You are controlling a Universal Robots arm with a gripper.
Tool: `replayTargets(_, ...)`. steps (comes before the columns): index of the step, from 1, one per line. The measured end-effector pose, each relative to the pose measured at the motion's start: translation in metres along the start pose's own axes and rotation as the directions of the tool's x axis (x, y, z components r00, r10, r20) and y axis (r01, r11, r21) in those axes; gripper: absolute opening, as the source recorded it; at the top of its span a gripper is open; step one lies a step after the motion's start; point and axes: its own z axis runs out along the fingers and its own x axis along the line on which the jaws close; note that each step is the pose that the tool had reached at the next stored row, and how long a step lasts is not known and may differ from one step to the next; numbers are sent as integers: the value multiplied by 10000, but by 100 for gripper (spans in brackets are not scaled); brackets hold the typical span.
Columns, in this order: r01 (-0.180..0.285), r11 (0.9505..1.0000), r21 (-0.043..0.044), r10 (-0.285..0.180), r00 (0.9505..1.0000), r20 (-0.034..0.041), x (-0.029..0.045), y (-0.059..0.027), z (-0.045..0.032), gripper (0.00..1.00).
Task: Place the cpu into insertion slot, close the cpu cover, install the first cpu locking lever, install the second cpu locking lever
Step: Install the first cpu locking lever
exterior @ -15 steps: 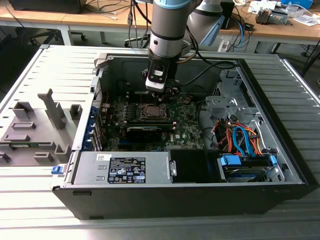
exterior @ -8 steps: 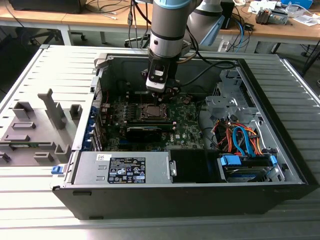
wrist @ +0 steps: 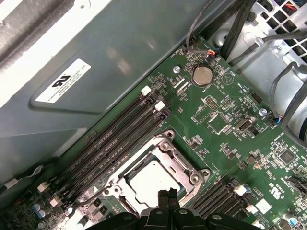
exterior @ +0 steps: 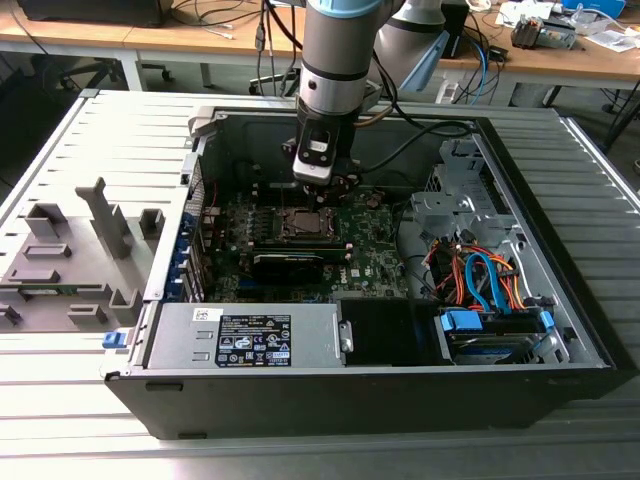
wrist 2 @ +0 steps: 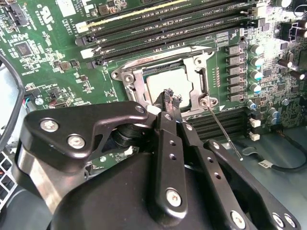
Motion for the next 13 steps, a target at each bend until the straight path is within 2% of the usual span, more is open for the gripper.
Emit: replayTargets(13,241,9997,9,-241,9997,7,0,0,0,11)
